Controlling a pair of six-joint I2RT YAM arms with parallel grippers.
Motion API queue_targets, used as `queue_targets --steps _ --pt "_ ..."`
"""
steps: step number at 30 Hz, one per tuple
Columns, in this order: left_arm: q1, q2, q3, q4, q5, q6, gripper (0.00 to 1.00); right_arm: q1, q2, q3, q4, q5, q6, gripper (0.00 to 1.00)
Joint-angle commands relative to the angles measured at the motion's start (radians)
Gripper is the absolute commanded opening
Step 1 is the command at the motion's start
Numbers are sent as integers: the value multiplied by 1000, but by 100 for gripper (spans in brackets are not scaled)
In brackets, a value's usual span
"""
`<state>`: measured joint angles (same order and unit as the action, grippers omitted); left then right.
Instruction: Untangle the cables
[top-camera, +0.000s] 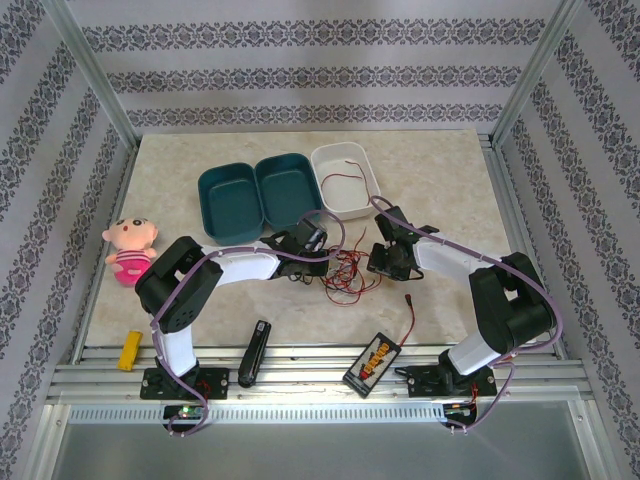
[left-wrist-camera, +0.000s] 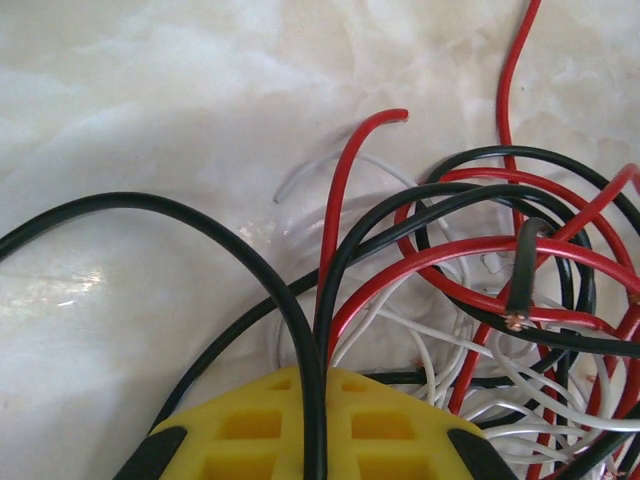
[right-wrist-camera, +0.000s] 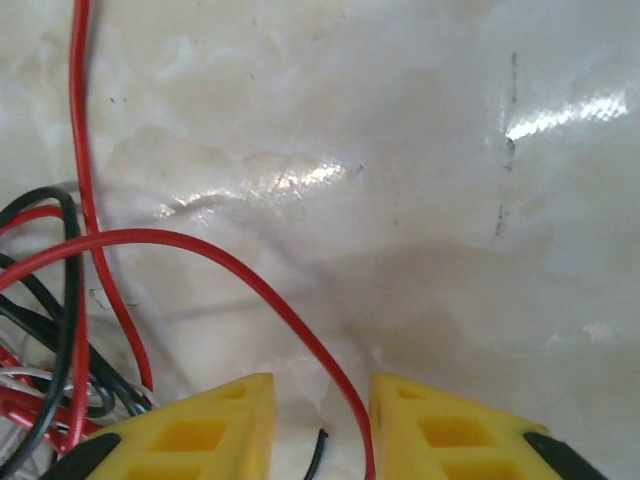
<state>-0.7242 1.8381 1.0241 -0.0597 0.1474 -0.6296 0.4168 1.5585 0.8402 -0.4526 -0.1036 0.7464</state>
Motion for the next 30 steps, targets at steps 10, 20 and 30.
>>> queue_targets --steps 10,20,30 --pt "19 3 -30 59 37 -31 0 5 50 -11 55 -18 25 30" --pt "26 -17 -44 68 43 -38 6 5 -42 28 -21 53 -17 2" --pt "26 -31 -62 91 44 -48 13 8 -216 64 -129 150 -95 20"
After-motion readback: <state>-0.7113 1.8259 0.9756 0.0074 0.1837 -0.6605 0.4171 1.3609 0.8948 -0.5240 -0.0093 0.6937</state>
